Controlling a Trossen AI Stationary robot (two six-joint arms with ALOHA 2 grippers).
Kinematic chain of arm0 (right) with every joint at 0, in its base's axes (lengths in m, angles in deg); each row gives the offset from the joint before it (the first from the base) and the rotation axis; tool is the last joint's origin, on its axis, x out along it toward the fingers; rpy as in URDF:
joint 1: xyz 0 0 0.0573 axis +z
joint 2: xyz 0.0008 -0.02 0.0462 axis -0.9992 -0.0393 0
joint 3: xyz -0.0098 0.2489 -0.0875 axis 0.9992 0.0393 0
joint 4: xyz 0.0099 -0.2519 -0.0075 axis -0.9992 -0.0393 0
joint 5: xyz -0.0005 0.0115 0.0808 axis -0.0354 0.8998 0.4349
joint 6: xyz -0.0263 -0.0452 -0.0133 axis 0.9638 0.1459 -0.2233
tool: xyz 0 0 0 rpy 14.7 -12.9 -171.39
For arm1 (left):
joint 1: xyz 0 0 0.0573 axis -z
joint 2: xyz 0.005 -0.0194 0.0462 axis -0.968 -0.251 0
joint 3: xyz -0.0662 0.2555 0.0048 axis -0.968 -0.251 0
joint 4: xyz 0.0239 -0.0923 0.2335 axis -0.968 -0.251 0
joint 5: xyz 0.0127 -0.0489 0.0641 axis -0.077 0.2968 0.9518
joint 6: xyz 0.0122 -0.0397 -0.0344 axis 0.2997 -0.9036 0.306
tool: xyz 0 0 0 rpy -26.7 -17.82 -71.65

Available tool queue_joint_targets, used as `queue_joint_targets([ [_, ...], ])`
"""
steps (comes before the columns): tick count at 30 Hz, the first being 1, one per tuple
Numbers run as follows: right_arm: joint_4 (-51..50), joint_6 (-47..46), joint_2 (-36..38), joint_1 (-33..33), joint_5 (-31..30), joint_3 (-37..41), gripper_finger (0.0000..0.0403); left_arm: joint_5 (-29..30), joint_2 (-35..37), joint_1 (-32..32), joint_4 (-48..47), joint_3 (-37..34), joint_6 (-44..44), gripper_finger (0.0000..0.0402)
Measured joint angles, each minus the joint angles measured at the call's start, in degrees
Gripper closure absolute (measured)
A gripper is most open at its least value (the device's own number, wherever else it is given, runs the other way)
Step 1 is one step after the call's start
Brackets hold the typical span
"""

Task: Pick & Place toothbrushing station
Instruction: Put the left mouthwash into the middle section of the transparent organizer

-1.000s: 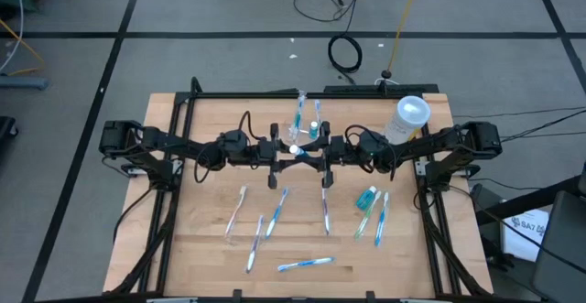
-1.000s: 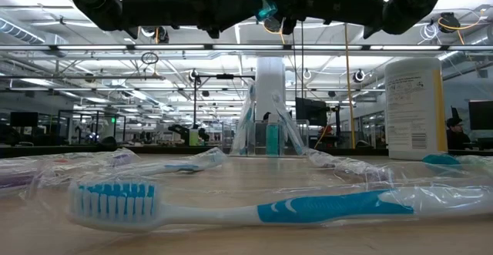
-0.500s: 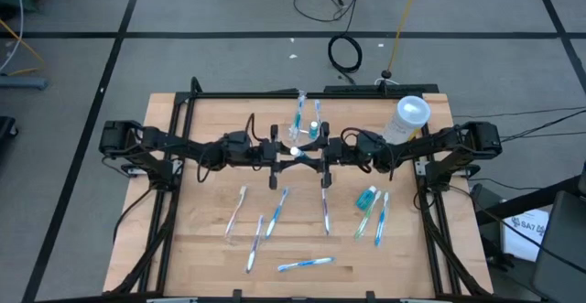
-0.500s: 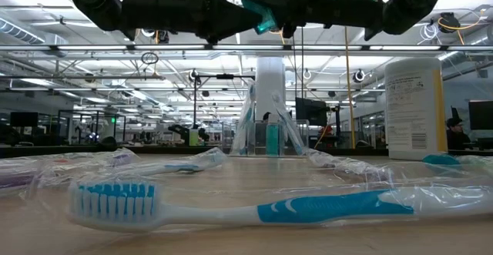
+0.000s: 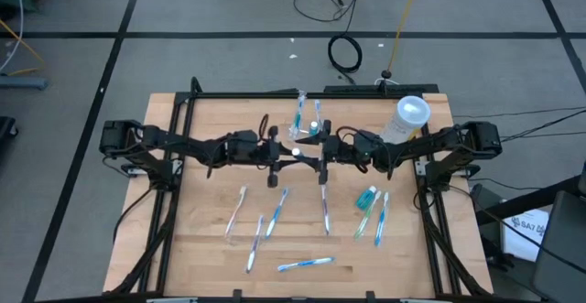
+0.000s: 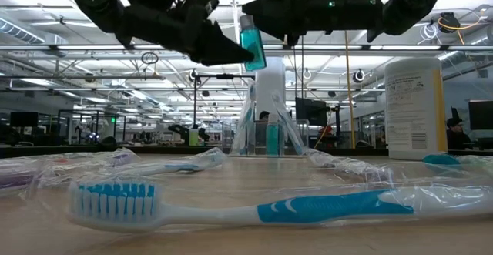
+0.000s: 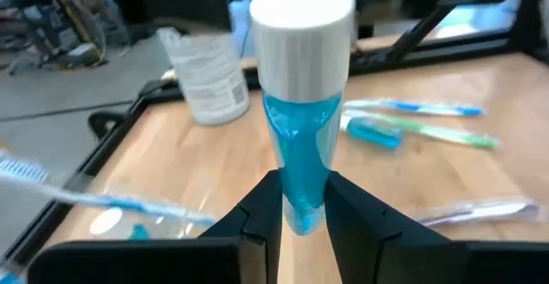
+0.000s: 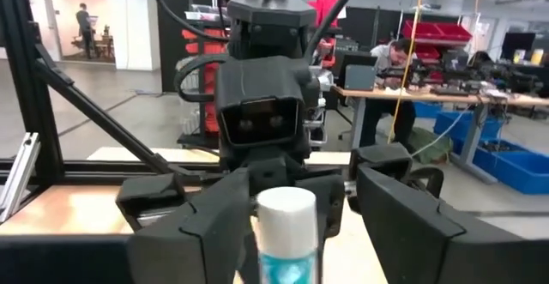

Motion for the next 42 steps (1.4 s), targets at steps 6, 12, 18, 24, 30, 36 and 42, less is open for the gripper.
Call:
queue_joint_targets([
  [6,-0.47,-0.58,0.0,-0.04,0.01,0.0,0.019,0.72,0.0,-0.23,0.31,0.0,0.3,0.0321],
  [12,-1.15,-0.56,0.01,-0.11,0.02,0.0,0.019,0.84,0.0,-0.23,1.17,0.0,0.33,0.032],
  [18,-3.51,-0.56,0.04,-1.1,-2.42,-0.01,0.0195,1.25,0.0,-0.32,1.08,0.0,0.17,0.032],
  [24,-3.61,-0.56,0.03,-1.09,-2.32,-0.02,0.0231,1.87,0.0,-0.34,1.1,0.0,0.4,0.032],
  [30,-6.42,3.08,0.04,-1.07,-2.08,-0.89,0.0273,2.12,0.0,-0.37,0.81,0.0,0.57,0.032],
  [36,-7.08,2.7,0.04,-1.09,-2.2,-1.2,0.0298,3.25,-0.02,-0.36,0.88,0.0,0.59,0.032],
  [42,-7.1,2.72,0.04,-1.09,-2.35,-1.2,0.0303,3.51,-0.02,-0.33,0.91,0.0,0.33,0.0319],
])
